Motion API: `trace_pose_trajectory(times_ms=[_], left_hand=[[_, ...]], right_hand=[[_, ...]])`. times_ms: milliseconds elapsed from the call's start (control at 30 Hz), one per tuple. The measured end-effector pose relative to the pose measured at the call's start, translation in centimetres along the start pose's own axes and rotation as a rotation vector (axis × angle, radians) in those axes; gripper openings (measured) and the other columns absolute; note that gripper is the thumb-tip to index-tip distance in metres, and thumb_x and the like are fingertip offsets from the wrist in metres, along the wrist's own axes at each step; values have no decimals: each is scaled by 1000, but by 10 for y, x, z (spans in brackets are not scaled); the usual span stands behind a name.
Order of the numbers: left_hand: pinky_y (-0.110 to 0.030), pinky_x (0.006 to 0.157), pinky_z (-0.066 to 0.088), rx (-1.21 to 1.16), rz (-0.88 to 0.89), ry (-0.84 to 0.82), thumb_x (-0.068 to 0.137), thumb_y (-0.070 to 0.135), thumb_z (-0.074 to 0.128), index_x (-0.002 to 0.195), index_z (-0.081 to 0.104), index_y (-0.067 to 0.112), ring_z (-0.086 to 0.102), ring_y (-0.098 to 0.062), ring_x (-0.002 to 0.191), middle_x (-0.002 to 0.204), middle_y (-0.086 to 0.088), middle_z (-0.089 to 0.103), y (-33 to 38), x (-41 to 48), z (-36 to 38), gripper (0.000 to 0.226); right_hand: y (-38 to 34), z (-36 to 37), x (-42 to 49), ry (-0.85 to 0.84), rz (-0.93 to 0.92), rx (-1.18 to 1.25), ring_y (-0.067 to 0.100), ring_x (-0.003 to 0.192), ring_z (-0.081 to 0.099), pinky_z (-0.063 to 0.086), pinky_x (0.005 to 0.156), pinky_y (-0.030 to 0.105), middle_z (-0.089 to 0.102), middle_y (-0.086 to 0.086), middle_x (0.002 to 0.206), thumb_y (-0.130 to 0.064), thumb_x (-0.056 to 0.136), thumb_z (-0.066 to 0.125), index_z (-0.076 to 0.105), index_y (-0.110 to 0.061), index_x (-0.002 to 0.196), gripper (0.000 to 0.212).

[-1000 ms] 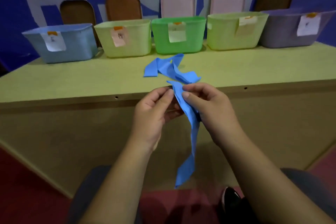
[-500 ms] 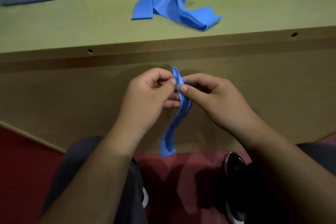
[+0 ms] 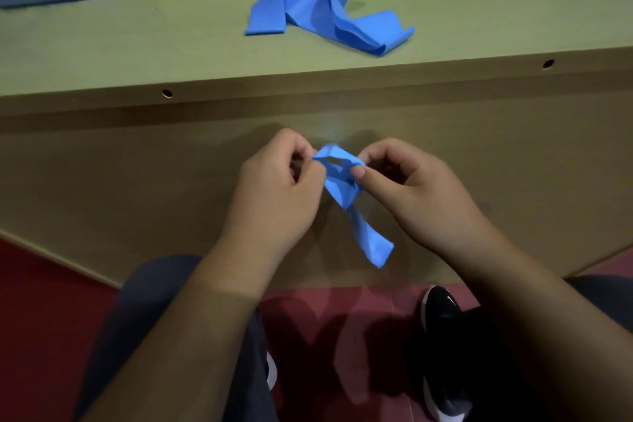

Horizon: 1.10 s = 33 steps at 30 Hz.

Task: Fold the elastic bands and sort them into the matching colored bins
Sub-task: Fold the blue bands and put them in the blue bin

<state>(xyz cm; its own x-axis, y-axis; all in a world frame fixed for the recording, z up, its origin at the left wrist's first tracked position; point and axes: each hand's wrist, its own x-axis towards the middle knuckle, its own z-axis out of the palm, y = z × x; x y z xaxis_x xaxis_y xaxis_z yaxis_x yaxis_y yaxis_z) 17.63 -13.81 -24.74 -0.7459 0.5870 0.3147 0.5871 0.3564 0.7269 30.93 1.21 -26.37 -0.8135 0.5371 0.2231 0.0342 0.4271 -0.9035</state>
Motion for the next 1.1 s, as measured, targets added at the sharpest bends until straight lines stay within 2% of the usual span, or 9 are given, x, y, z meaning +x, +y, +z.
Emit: trace_pose_trajectory(times_ms=[67, 133, 233, 433, 567, 667, 800, 967, 1100], left_hand=[[-44, 78, 62, -278, -155, -78, 84, 23, 55, 85, 58, 22, 66, -38, 82, 82, -18, 67, 5, 0, 5, 3], [-64, 93, 60, -568, -295, -129, 82, 21, 51, 81, 55, 22, 68, -49, 103, 103, -31, 67, 8, -2, 6, 4], [-68, 97, 55, -591, -246, -139, 86, 19, 50, 82, 54, 21, 66, -33, 91, 88, -17, 64, 8, -1, 8, 6], [-53, 82, 54, -533, -70, -170, 93, 24, 59, 91, 57, 20, 54, -22, 78, 78, -4, 55, -2, 3, 5, 4], [-28, 65, 45, -601, -44, -233, 93, 11, 66, 101, 59, 16, 48, -16, 69, 72, -1, 51, -9, 3, 3, 12], [-25, 60, 49, -629, -49, -243, 98, -5, 66, 112, 60, 7, 49, -15, 59, 67, -2, 46, -17, 6, 1, 19], [-25, 71, 54, -738, -101, -267, 92, 2, 71, 121, 64, 6, 55, -9, 73, 80, -2, 57, -28, 9, 1, 30], [-28, 100, 52, -555, -130, -533, 93, 4, 70, 135, 64, 10, 67, -15, 115, 129, -10, 71, -37, 4, 7, 43], [-30, 86, 49, -475, -185, -596, 90, 22, 70, 104, 72, 12, 62, -11, 85, 91, 5, 72, -36, 1, 14, 17]], right_hand=[[1, 0, -1, -14, -10, 43, 14, 74, 60, 47, 72, 32, 71, 2, 84, -23, 100, 75, 72, -22, 94, 6], [1, -2, -1, -16, -15, 67, 13, 77, 58, 46, 74, 34, 69, 6, 86, -21, 99, 76, 72, -21, 93, 7], [1, -5, 0, -15, 3, 100, 13, 77, 55, 43, 74, 34, 67, 6, 84, -19, 98, 77, 70, -18, 92, 9], [3, -6, 1, -70, 139, 277, 18, 82, 56, 44, 76, 32, 60, 3, 85, -8, 91, 83, 63, -16, 93, 21], [-2, -4, 4, -34, 168, 509, 23, 77, 56, 43, 67, 24, 57, 9, 83, -7, 79, 76, 57, -16, 93, 25], [-5, -6, 7, -18, 203, 713, 26, 70, 64, 50, 64, 28, 64, 15, 78, 7, 85, 69, 52, -14, 94, 29], [-11, -6, 6, -41, 193, 644, 21, 57, 65, 54, 56, 27, 68, 13, 68, 19, 97, 54, 50, -7, 101, 26], [-11, 2, 4, -84, 141, 568, 29, 73, 74, 62, 75, 40, 69, 23, 85, 17, 96, 60, 53, -5, 105, 24], [-10, 2, 4, -70, 135, 500, 18, 72, 73, 58, 67, 25, 68, 12, 87, 12, 96, 65, 57, -4, 104, 20]])
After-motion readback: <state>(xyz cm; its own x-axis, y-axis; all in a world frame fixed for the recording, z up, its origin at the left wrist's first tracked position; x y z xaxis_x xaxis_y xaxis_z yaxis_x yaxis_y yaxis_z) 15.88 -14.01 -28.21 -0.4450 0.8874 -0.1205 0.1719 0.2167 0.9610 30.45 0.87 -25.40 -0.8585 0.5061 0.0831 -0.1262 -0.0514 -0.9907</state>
